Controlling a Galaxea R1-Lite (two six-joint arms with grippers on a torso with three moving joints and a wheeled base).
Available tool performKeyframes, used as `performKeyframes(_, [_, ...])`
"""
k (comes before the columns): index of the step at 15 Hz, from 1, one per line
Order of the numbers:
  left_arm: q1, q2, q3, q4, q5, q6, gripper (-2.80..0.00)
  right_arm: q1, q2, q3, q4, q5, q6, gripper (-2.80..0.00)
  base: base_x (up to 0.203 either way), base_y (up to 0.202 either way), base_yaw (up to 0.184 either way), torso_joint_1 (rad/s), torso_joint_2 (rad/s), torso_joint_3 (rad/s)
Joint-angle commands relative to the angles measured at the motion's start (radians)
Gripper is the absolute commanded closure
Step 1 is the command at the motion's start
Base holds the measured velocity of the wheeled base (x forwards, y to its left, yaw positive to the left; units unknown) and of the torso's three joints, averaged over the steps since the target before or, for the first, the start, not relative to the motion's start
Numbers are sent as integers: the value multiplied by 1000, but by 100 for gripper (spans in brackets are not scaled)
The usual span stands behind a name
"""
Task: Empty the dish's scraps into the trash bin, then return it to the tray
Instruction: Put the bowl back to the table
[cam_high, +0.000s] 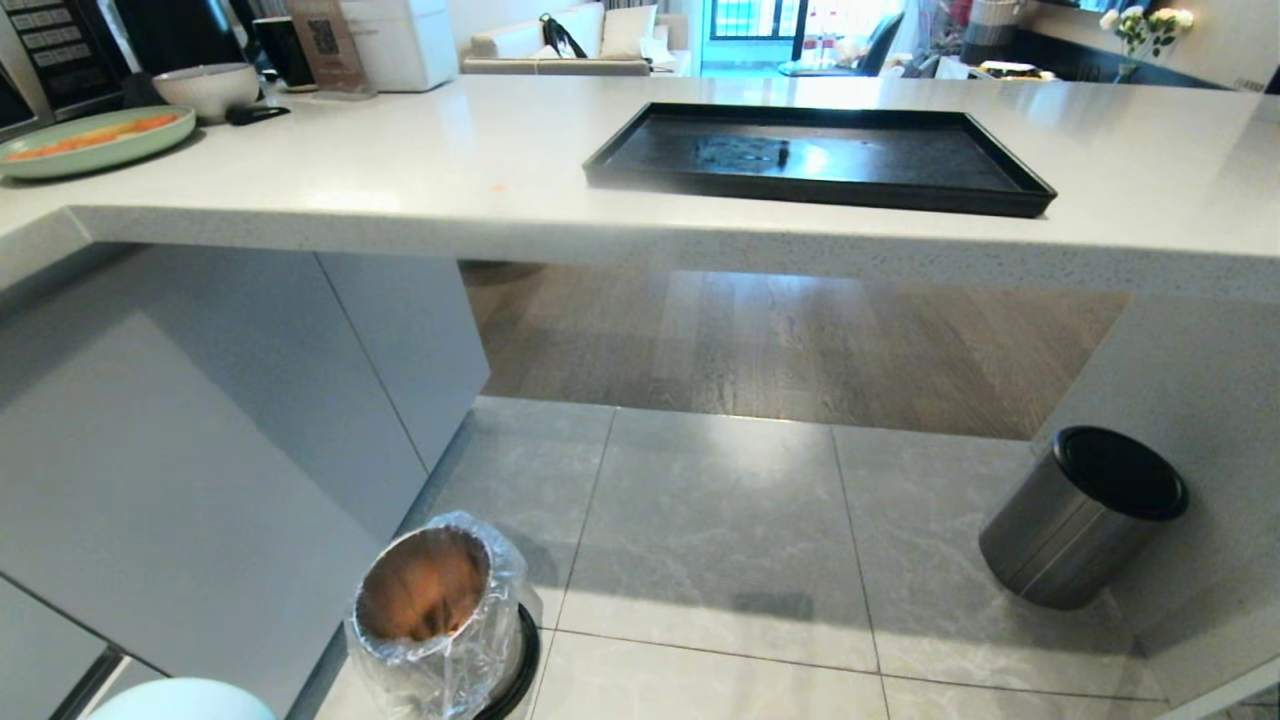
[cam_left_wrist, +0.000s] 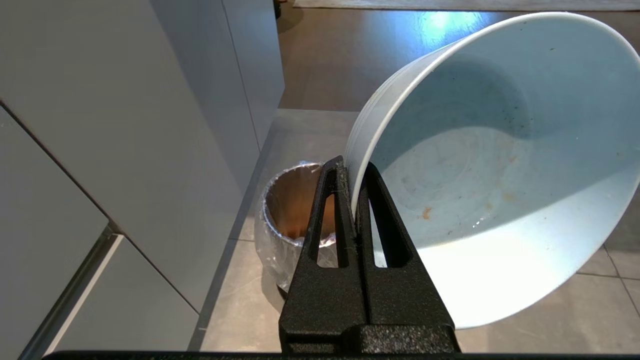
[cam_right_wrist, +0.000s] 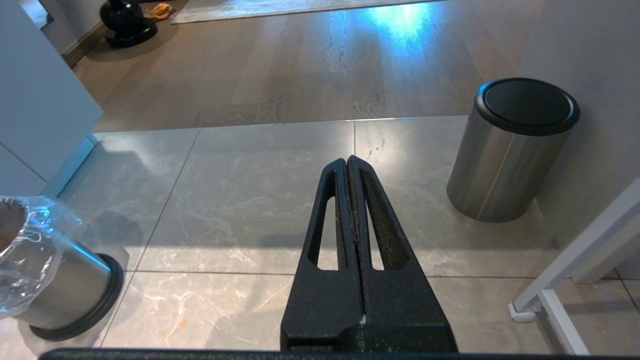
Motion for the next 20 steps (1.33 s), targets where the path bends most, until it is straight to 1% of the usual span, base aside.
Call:
performKeyframes(1, [0,0,0,-1,0,0,0,1,0,-1,-1,0,0,0,0,0,0,0,0,0])
performKeyframes(20, [0,0,0,-1,0,0,0,1,0,0,-1,0,0,0,0,0,0,0,-6,-7])
